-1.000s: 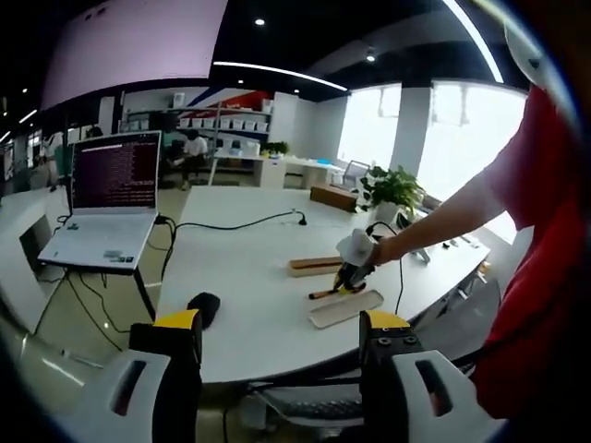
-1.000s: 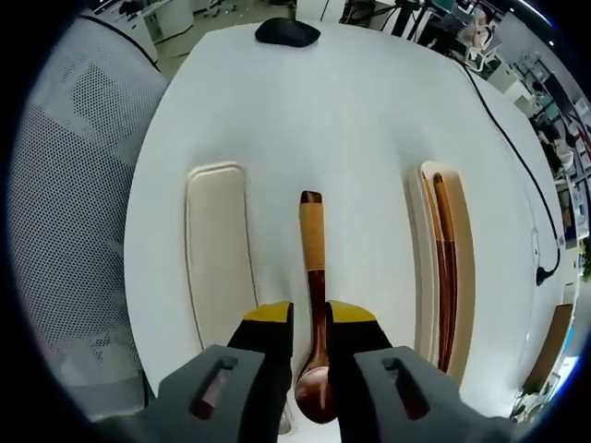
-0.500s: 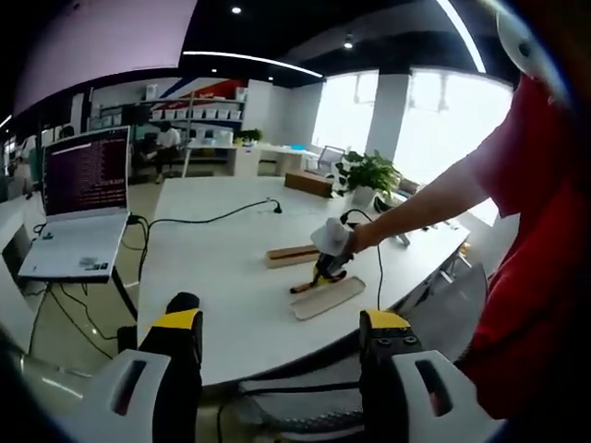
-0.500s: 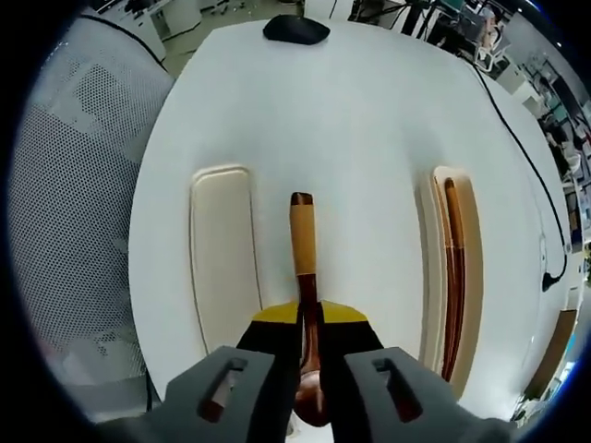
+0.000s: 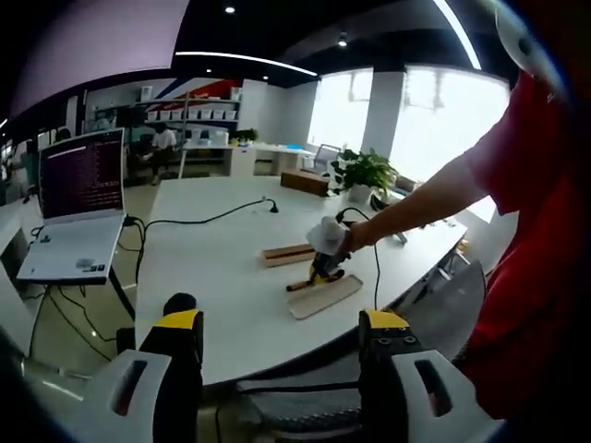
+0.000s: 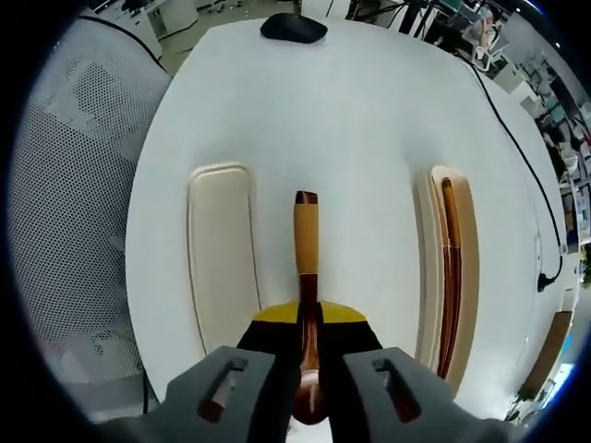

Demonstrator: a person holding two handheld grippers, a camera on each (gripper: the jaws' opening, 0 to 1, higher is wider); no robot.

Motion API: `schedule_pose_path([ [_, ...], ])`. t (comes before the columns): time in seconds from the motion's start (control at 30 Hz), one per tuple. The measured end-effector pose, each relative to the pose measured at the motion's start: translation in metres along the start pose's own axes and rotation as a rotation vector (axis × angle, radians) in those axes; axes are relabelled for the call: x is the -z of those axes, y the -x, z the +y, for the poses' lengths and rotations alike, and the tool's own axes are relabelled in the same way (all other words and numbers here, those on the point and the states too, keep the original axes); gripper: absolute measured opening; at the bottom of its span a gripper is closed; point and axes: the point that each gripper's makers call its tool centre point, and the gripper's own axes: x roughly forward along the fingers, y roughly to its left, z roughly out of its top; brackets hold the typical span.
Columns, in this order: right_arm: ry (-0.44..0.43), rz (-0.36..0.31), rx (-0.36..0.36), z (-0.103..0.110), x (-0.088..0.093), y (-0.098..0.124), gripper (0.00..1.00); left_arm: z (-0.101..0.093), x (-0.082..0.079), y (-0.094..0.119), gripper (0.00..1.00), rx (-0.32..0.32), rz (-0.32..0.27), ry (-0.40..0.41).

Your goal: Arrange the utensils inside the cutlery case until each visible utensil rests in its matching compartment.

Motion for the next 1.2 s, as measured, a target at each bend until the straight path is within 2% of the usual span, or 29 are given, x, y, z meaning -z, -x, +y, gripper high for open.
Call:
schedule_pose_path([
  [0.13,-0.001,-0.005,0.009,-0.002,-0.001,0.003,0.01,0.003,0.006,0.001,0.7,-0.006,0.015,-0.014],
  [0.27,-0.001,-0.021,0.024,-0.003,-0.004,0.009,0.01,0.003,0.006,-0.001,0.7,0.001,0.012,0.007],
  [0.63,0.004,-0.045,0.064,-0.012,-0.005,0.025,0.01,0.002,0.004,-0.005,0.7,0.019,0.005,-0.005],
  [0.9,-0.01,-0.041,0.062,-0.013,0.0,0.03,0.01,0.004,0.004,-0.007,0.69,0.016,0.009,-0.025],
  [1.2,-0.011,-0.058,0.078,-0.019,-0.003,0.039,0.02,0.005,0.006,-0.008,0.7,0.014,0.009,-0.007],
])
